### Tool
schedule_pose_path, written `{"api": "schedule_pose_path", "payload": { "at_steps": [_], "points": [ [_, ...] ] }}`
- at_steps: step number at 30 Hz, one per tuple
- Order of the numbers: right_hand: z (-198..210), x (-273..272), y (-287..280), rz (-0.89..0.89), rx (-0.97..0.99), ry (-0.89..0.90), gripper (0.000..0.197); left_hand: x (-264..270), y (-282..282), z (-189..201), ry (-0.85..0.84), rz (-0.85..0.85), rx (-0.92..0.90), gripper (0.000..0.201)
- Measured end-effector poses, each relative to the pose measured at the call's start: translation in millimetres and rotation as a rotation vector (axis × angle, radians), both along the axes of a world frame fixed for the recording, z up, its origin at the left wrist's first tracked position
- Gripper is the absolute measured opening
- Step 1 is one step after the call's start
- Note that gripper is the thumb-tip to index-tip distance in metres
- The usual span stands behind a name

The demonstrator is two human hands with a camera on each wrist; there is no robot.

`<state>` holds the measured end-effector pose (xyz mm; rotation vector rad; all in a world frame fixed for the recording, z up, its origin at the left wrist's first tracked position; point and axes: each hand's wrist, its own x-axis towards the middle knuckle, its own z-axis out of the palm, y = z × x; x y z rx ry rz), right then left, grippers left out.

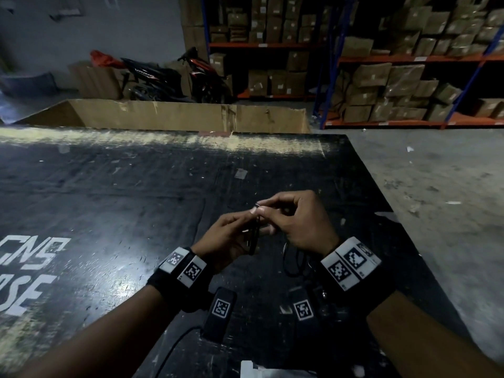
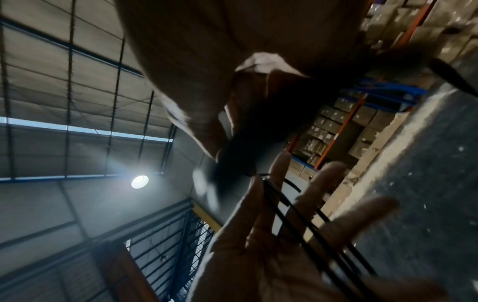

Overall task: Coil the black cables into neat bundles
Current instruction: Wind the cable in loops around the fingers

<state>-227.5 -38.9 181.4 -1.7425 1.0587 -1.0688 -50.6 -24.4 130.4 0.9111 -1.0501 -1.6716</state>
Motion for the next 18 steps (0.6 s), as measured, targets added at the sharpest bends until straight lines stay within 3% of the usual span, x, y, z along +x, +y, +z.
{"api": "schedule_pose_path", "payload": {
  "at_steps": [3, 5, 12, 18],
  "points": [
    [-6, 3, 14, 0.215, 0.195, -0.193, 0.030, 10, -12, 9, 0.111, 0.072, -0.016, 0.038],
    [-13, 2, 18, 0.269, 0.280, -0.241, 0.029, 20, -20, 19, 0.144, 0.104, -0.032, 0.038],
    [-44, -3, 30, 0.385, 0.482, -0.197, 0.029, 46, -33, 56, 0.147, 0.157, -0.130, 0.041],
    [-58, -2, 24, 0.346, 0.586, -0.100, 0.034, 38, -25, 71, 0.321, 0.040, -0.181, 0.041]
  ]
}}
